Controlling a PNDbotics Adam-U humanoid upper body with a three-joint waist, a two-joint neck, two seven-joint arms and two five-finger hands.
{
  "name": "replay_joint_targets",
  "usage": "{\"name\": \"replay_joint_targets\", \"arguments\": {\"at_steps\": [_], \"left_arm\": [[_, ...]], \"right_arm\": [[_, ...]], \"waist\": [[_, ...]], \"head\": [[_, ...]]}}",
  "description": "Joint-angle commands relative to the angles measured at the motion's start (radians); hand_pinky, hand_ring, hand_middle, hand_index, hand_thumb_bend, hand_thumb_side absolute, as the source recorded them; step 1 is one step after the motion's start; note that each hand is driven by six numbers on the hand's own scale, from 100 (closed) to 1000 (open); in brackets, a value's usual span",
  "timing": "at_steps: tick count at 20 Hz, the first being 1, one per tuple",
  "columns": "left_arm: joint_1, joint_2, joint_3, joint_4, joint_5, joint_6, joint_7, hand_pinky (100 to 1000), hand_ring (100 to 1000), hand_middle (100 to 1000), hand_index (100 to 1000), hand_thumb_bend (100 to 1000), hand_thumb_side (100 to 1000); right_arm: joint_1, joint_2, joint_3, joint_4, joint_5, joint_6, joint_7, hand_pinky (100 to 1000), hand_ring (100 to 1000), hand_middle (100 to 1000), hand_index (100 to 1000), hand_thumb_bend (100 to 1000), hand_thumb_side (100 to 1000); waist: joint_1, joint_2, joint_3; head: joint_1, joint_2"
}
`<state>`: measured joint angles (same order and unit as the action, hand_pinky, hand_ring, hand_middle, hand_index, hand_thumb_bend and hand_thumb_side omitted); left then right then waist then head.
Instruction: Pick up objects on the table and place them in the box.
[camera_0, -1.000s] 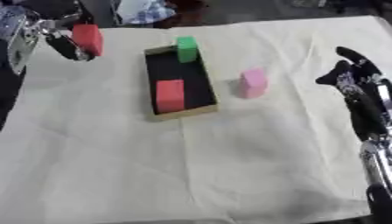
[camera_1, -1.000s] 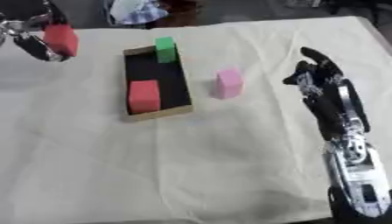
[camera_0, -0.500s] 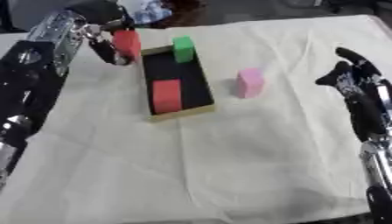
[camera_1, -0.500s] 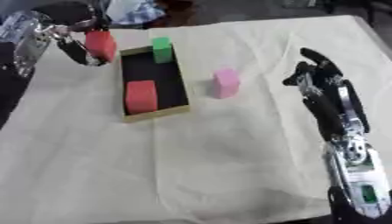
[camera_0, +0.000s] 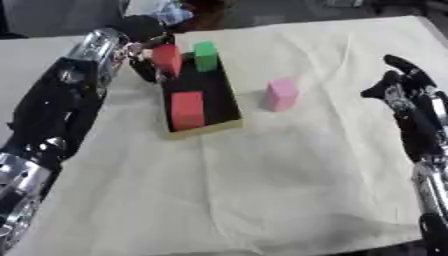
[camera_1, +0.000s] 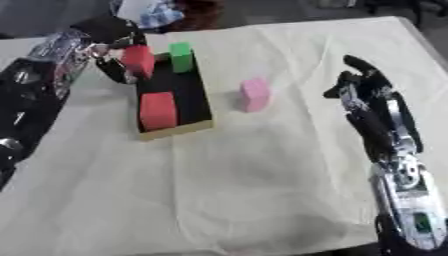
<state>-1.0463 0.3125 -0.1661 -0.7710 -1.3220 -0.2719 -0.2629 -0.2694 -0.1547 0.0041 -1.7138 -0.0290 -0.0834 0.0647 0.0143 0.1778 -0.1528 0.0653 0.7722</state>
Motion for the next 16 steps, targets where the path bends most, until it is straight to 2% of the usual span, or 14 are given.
{"name": "replay_joint_targets", "arguments": {"at_steps": [1, 2, 4, 11, 15, 16], "left_arm": [[-0.006, 0.008, 0.009, -0.004, -0.006, 0.009, 0.049, 724, 652, 705, 848, 313, 618], [-0.002, 0.011, 0.006, -0.006, -0.004, 0.008, 0.058, 735, 675, 734, 866, 338, 674], [0.006, 0.022, -0.002, -0.02, 0.002, 0.004, 0.061, 751, 704, 764, 885, 371, 728], [0.023, 0.075, -0.02, -0.087, 0.035, -0.027, -0.022, 786, 757, 818, 904, 445, 757], [0.045, 0.113, -0.008, -0.16, 0.097, -0.025, -0.041, 781, 735, 790, 891, 349, 687], [0.056, 0.125, -0.005, -0.187, 0.13, -0.016, -0.033, 772, 710, 764, 872, 240, 673]], "right_arm": [[-0.011, -0.007, -0.001, -0.013, -0.006, 0.0, 0.001, 720, 580, 467, 867, 100, 510], [-0.011, -0.007, -0.002, -0.013, -0.006, 0.0, 0.001, 720, 580, 467, 867, 100, 509], [-0.011, -0.008, -0.004, -0.013, -0.005, 0.0, 0.0, 720, 580, 467, 867, 100, 513], [-0.01, -0.011, -0.007, -0.011, -0.001, -0.001, 0.001, 720, 580, 468, 867, 100, 518], [-0.025, -0.021, -0.009, -0.005, 0.009, 0.0, 0.007, 721, 580, 467, 868, 100, 473], [-0.036, -0.03, -0.01, 0.001, 0.016, 0.0, 0.009, 722, 580, 467, 868, 100, 470]], "waist": [[-0.003, -0.016, 0.0], [-0.003, -0.016, 0.0], [-0.003, -0.016, 0.003], [-0.001, -0.017, 0.016], [-0.005, -0.018, 0.022], [-0.006, -0.019, 0.024]], "head": [[0.0, -0.002], [-0.001, -0.002], [-0.002, -0.002], [-0.007, -0.002], [-0.012, -0.002], [-0.013, -0.002]]}}
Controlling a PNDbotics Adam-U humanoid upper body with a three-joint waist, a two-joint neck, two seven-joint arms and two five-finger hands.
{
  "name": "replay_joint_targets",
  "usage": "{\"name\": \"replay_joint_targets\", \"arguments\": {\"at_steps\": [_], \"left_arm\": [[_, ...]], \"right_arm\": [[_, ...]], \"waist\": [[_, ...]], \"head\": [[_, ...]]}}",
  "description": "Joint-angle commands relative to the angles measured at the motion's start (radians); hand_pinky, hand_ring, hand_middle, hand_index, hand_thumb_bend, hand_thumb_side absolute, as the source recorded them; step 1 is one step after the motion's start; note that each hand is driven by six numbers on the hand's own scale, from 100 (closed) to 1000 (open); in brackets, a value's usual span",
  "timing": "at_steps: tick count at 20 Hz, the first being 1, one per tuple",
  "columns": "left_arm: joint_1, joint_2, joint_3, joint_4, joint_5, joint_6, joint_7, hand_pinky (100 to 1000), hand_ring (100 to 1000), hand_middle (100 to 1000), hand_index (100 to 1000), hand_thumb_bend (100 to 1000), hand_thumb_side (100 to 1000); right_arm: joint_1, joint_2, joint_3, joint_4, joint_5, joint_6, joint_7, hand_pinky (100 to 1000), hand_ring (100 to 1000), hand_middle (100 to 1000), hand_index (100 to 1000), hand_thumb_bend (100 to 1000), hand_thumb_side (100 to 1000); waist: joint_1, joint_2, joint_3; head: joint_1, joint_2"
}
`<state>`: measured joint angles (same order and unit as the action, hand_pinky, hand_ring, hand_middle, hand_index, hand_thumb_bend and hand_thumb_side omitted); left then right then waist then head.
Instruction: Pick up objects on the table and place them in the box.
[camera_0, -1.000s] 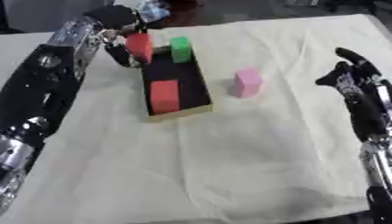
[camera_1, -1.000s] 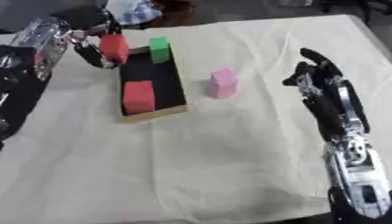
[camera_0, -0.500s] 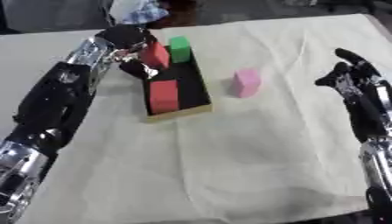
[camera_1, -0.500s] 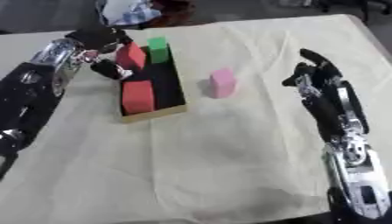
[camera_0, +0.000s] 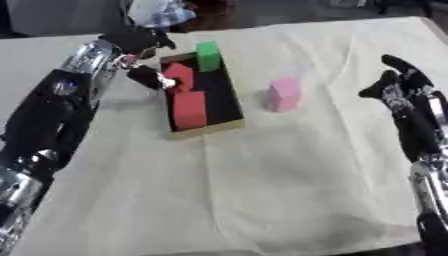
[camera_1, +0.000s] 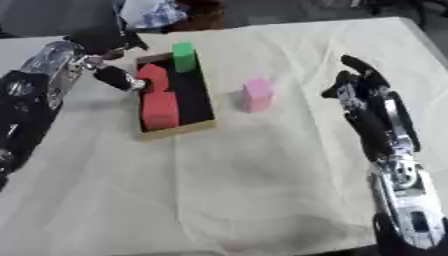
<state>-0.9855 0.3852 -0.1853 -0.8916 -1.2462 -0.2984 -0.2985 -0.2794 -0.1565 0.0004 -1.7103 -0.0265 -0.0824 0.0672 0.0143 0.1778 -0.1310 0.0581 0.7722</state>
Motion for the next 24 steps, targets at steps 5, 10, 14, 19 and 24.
{"name": "replay_joint_targets", "arguments": {"at_steps": [5, 10, 14, 19, 24], "left_arm": [[0.094, 0.133, 0.018, -0.26, 0.32, 0.071, 0.068, 746, 622, 660, 813, 100, 616], [0.243, 0.193, 0.024, -0.47, 0.613, 0.163, 0.171, 728, 567, 594, 777, 100, 680], [0.368, 0.209, 0.04, -0.636, 0.776, 0.201, 0.225, 721, 548, 574, 765, 100, 717], [0.509, 0.188, 0.08, -0.795, 0.881, 0.229, 0.242, 718, 540, 565, 760, 100, 735], [0.589, 0.163, 0.103, -0.878, 0.912, 0.233, 0.233, 720, 540, 564, 760, 100, 743]], "right_arm": [[-0.141, -0.107, -0.004, 0.084, 0.081, -0.006, 0.022, 728, 590, 476, 871, 100, 470], [-0.315, -0.205, 0.035, 0.28, 0.186, -0.055, 0.095, 742, 640, 543, 898, 100, 467], [-0.469, -0.274, 0.079, 0.471, 0.279, -0.103, 0.159, 763, 708, 635, 929, 100, 309], [-0.638, -0.29, 0.122, 0.746, 0.465, -0.183, 0.24, 800, 804, 791, 977, 100, 198], [-0.752, -0.261, 0.148, 0.952, 0.727, -0.245, 0.32, 828, 869, 875, 999, 100, 246]], "waist": [[-0.008, -0.021, 0.014], [-0.014, -0.023, 0.031], [-0.02, -0.025, 0.046], [-0.026, -0.028, 0.058], [-0.029, -0.03, 0.065]], "head": [[-0.013, -0.002], [-0.034, -0.002], [-0.048, -0.002], [-0.066, -0.002], [-0.073, -0.002]]}}
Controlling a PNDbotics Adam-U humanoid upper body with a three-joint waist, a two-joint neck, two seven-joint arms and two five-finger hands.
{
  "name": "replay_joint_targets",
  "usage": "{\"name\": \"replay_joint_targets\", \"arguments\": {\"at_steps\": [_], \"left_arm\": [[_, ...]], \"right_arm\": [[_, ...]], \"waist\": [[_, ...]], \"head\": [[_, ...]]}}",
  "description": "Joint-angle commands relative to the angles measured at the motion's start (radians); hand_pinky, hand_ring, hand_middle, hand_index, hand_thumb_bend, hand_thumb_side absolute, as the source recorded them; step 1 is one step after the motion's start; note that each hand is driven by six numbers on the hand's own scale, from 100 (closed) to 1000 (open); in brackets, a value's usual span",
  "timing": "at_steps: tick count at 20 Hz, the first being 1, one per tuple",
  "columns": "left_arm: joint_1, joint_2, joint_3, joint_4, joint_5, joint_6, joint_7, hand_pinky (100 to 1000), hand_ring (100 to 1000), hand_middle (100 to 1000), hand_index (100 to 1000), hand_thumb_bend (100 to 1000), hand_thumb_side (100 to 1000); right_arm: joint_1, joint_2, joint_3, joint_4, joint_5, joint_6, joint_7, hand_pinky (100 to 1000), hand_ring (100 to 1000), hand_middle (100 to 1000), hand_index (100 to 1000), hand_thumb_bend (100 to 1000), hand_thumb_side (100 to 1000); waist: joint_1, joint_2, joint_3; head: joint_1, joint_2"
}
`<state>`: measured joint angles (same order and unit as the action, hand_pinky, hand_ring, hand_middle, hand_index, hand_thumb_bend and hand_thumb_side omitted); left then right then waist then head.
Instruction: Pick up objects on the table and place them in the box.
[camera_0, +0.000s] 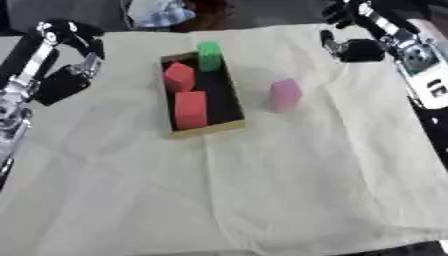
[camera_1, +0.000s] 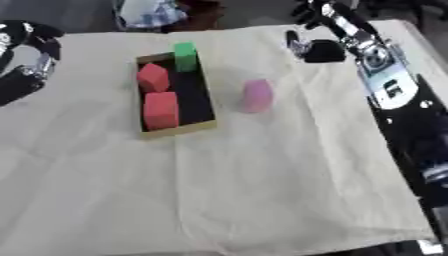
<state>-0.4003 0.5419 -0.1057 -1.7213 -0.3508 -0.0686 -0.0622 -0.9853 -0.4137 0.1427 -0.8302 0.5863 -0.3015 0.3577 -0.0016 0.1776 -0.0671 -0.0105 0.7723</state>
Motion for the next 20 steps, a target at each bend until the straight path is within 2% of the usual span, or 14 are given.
{"name": "replay_joint_targets", "arguments": {"at_steps": [1, 2, 3, 4, 5, 7, 9, 13, 20], "left_arm": [[0.016, 0.002, 0.027, -0.055, 0.018, 0.004, -0.006, 719, 539, 562, 760, 100, 750], [0.027, -0.002, 0.03, -0.06, 0.019, 0.004, -0.009, 719, 539, 562, 760, 100, 751], [0.037, -0.004, 0.033, -0.062, 0.019, 0.005, -0.013, 719, 539, 561, 760, 100, 755], [0.045, -0.007, 0.035, -0.063, 0.019, 0.005, -0.016, 718, 538, 560, 760, 100, 756], [0.052, -0.01, 0.037, -0.063, 0.018, 0.005, -0.018, 718, 537, 558, 760, 100, 762], [0.063, -0.014, 0.039, -0.061, 0.017, 0.004, -0.023, 717, 537, 557, 761, 100, 767], [0.072, -0.016, 0.04, -0.059, 0.014, 0.002, -0.028, 716, 536, 557, 761, 100, 768], [0.081, -0.02, 0.041, -0.053, 0.009, -0.002, -0.035, 715, 535, 555, 761, 100, 772], [0.094, -0.023, 0.041, -0.046, 0.002, -0.007, -0.039, 713, 532, 551, 762, 100, 777]], "right_arm": [[-0.061, 0.004, 0.008, 0.104, 0.164, -0.037, 0.04, 843, 895, 909, 1000, 100, 275], [-0.075, 0.012, 0.01, 0.133, 0.212, -0.049, 0.049, 846, 900, 916, 1000, 100, 280], [-0.087, 0.021, 0.011, 0.158, 0.258, -0.062, 0.057, 855, 913, 933, 1000, 100, 400], [-0.097, 0.029, 0.01, 0.179, 0.299, -0.076, 0.062, 858, 918, 939, 1000, 100, 446], [-0.105, 0.036, 0.012, 0.196, 0.337, -0.094, 0.066, 865, 929, 956, 1000, 100, 608], [-0.119, 0.046, 0.018, 0.217, 0.408, -0.128, 0.07, 868, 935, 965, 1000, 100, 748], [-0.129, 0.051, 0.027, 0.23, 0.466, -0.166, 0.07, 870, 940, 973, 1000, 100, 803], [-0.142, 0.049, 0.042, 0.242, 0.536, -0.23, 0.063, 872, 944, 980, 1000, 100, 836], [-0.131, 0.018, 0.085, 0.218, 0.55, -0.328, 0.064, 873, 944, 987, 1000, 100, 846]], "waist": [[-0.014, -0.031, 0.003], [-0.014, -0.031, 0.004], [-0.014, -0.031, 0.005], [-0.013, -0.031, 0.006], [-0.013, -0.031, 0.007], [-0.013, -0.031, 0.008], [-0.014, -0.031, 0.007], [-0.017, -0.032, 0.005], [-0.024, -0.034, -0.001]], "head": [[-0.007, -0.002], [-0.008, -0.002], [-0.009, -0.002], [-0.01, -0.002], [-0.012, -0.002], [-0.014, -0.002], [-0.013, -0.002], [-0.012, -0.002], [-0.006, -0.002]]}}
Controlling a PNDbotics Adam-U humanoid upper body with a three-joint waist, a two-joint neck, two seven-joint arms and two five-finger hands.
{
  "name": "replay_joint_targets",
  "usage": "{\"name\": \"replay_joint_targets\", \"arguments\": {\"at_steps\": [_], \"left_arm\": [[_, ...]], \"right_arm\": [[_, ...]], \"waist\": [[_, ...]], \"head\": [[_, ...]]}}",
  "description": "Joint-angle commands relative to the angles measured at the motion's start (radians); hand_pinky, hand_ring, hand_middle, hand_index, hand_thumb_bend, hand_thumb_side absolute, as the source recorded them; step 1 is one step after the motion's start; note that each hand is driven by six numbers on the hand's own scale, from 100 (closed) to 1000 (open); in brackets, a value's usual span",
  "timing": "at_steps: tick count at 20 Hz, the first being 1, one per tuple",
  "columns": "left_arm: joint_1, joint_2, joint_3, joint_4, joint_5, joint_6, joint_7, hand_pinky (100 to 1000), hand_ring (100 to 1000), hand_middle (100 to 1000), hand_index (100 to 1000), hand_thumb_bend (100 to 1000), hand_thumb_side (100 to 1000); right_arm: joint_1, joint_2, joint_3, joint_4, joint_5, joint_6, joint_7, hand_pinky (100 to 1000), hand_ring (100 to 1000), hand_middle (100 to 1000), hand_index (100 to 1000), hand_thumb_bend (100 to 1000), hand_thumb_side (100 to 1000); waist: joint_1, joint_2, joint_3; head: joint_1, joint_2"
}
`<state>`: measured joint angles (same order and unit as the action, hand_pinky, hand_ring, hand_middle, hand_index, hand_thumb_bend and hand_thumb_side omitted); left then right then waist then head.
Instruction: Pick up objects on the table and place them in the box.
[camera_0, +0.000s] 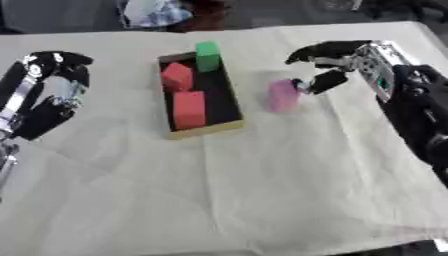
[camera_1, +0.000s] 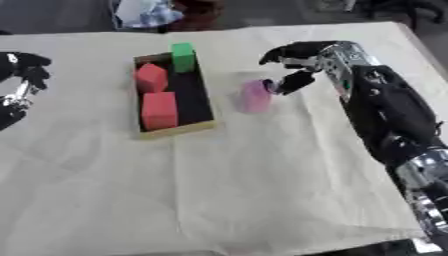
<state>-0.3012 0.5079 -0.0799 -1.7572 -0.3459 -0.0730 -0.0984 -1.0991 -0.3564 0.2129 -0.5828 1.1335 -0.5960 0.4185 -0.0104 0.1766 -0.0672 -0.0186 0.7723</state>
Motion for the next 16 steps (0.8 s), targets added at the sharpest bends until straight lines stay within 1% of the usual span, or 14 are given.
{"name": "replay_joint_targets", "arguments": {"at_steps": [1, 4, 6, 11, 16], "left_arm": [[-0.004, 0.01, 0.015, -0.01, -0.004, -0.003, -0.003, 713, 532, 550, 762, 100, 777], [0.0, 0.009, 0.015, -0.008, -0.006, -0.003, -0.004, 713, 532, 549, 762, 100, 779], [0.002, 0.006, 0.015, -0.007, -0.007, -0.004, -0.004, 712, 532, 549, 761, 100, 780], [0.005, -0.003, 0.015, -0.005, -0.006, -0.004, -0.004, 711, 531, 548, 761, 100, 782], [0.008, -0.008, 0.015, -0.006, -0.007, -0.003, -0.003, 709, 529, 547, 760, 100, 783]], "right_arm": [[-0.013, -0.044, 0.023, -0.038, -0.004, -0.047, 0.006, 872, 943, 986, 1000, 100, 845], [-0.003, -0.053, 0.046, -0.064, -0.034, -0.074, 0.021, 872, 941, 985, 1000, 100, 860], [0.002, -0.054, 0.056, -0.079, -0.055, -0.081, 0.031, 872, 939, 982, 1000, 100, 857], [0.01, -0.033, 0.071, -0.09, -0.088, -0.078, 0.051, 869, 930, 967, 1000, 100, 872], [0.011, -0.012, 0.079, -0.097, -0.077, -0.079, 0.053, 868, 923, 962, 1000, 100, 855]], "waist": [[-0.015, -0.033, -0.001], [-0.017, -0.033, -0.003], [-0.018, -0.034, -0.003], [-0.016, -0.034, -0.001], [-0.015, -0.033, 0.003]], "head": [[0.004, -0.002], [0.005, -0.002], [0.005, -0.002], [0.004, -0.002], [0.0, -0.002]]}}
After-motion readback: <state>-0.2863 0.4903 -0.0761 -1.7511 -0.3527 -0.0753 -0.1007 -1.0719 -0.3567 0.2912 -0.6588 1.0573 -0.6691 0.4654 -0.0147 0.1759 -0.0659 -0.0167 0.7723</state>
